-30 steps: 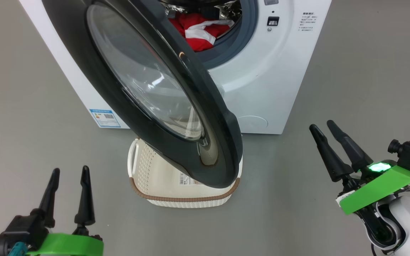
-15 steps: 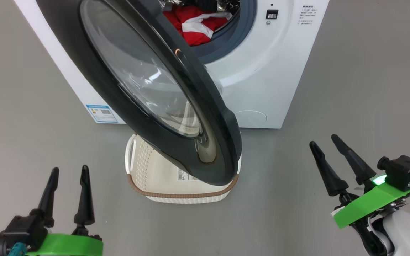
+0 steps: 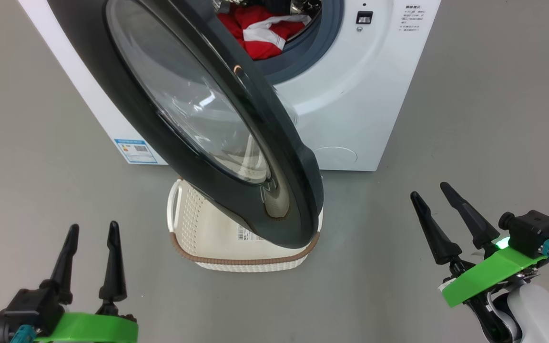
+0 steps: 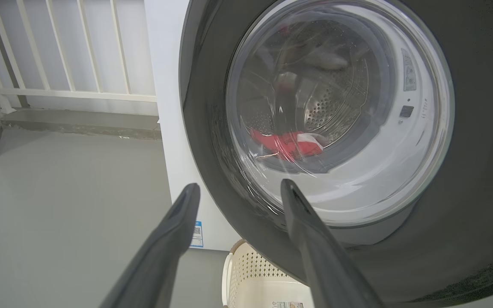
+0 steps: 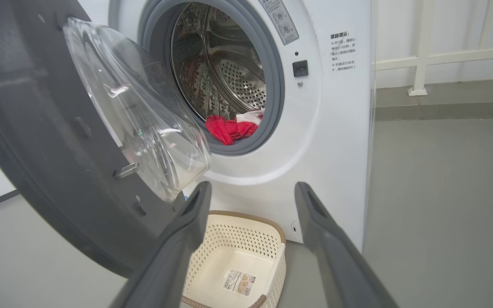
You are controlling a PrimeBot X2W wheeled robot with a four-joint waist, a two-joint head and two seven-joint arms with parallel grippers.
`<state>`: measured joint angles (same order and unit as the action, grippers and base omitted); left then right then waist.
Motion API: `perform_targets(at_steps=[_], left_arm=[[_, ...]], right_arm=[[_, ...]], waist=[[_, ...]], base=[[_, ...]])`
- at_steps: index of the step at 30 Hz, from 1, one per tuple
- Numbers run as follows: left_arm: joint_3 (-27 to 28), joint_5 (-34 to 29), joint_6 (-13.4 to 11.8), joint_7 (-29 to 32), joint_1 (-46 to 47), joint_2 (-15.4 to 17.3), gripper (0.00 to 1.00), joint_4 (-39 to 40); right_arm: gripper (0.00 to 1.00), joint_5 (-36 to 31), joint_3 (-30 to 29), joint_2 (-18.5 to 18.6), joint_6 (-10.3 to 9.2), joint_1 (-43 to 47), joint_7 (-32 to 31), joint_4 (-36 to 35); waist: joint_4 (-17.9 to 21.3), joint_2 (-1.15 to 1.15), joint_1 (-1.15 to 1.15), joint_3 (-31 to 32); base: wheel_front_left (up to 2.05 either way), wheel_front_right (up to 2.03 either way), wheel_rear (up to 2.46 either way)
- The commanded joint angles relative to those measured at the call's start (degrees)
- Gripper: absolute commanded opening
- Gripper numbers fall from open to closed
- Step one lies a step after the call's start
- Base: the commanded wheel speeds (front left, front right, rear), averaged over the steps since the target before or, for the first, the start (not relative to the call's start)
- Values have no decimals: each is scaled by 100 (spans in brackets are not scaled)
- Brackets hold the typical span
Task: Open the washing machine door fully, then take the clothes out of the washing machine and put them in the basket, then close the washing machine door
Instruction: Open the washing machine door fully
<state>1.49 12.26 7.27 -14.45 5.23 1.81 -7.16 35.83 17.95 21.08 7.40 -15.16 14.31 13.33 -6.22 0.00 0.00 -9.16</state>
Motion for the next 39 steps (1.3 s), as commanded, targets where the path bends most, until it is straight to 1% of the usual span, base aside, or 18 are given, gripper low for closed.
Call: perform_targets(at_steps=[1, 9, 13, 14, 15, 16, 17, 18, 21, 24, 26, 30, 33, 36, 39], left_arm=[[184, -28, 12, -55, 133, 111, 100, 129], [175, -16, 13, -55, 126, 111, 100, 110], [170, -13, 14, -55, 140, 110, 100, 101], [170, -15, 14, -55, 142, 110, 100, 100], [168, -19, 14, -55, 143, 110, 100, 99], [163, -26, 14, -55, 144, 110, 100, 93], [162, -27, 14, -55, 145, 110, 100, 90], [160, -30, 14, -55, 146, 110, 100, 87], [148, -33, 15, -55, 155, 110, 100, 73], [126, -33, 15, -55, 171, 110, 100, 61], [115, -34, 16, -55, 175, 110, 100, 54], [92, -23, 16, -55, 186, 109, 100, 44], [81, -8, 17, -55, 197, 109, 100, 39], [73, 3, 17, -55, 200, 109, 100, 34], [63, 11, 18, -55, 210, 109, 100, 26]], right_arm=[[100, -48, 68, 37, 9, 79, 68, -115], [100, -53, 60, 45, 9, 53, 69, -131], [100, 127, 127, 45, 9, -6, 69, -147], [86, 199, 130, 49, 9, -32, 69, -162], [64, 248, 134, 69, 9, -59, 69, -170], [32, 365, 149, 101, 9, -119, 69, -191], [14, 448, 148, 109, 9, -156, 69, -211], [0, 541, 162, 121, 9, -195, 69, -225], [0, 965, 223, 142, 9, -341, 69, -259], [0, 1564, 324, 197, 9, -509, 53, -283], [0, 1994, 412, 263, 9, -645, -64, -311], [0, 3053, 607, 340, 9, -920, -622, -410], [0, 3682, 738, 447, 9, -1132, -1081, -486], [0, 4179, 818, 497, 9, -1340, -1434, -530], [0, 4501, 929, 534, 9, -1543, -1753, -484]], waist=[[2, 0, 0, 3], [2, 0, 0, -3], [-5, 0, 0, -18], [-6, 0, 0, -21], [-9, 0, 0, -23], [-12, 0, 0, -27], [-12, 0, 0, -31], [-13, 0, 0, -34], [-18, 0, 0, -39], [-37, 0, 0, -40], [-52, 0, 0, -44], [-97, 0, 0, -68], [-142, 0, 0, -87], [-185, 0, 0, -105], [-233, 0, 0, -123]], base=[[0, 0, 0], [0, 0, 0], [0, 0, 0], [0, 0, 0], [0, 0, 0], [0, 0, 0], [0, 0, 0], [0, 0, 0], [0, 0, 0], [0, 0, 0], [0, 0, 0], [0, 0, 0], [0, 0, 0], [0, 0, 0], [0, 0, 0]])
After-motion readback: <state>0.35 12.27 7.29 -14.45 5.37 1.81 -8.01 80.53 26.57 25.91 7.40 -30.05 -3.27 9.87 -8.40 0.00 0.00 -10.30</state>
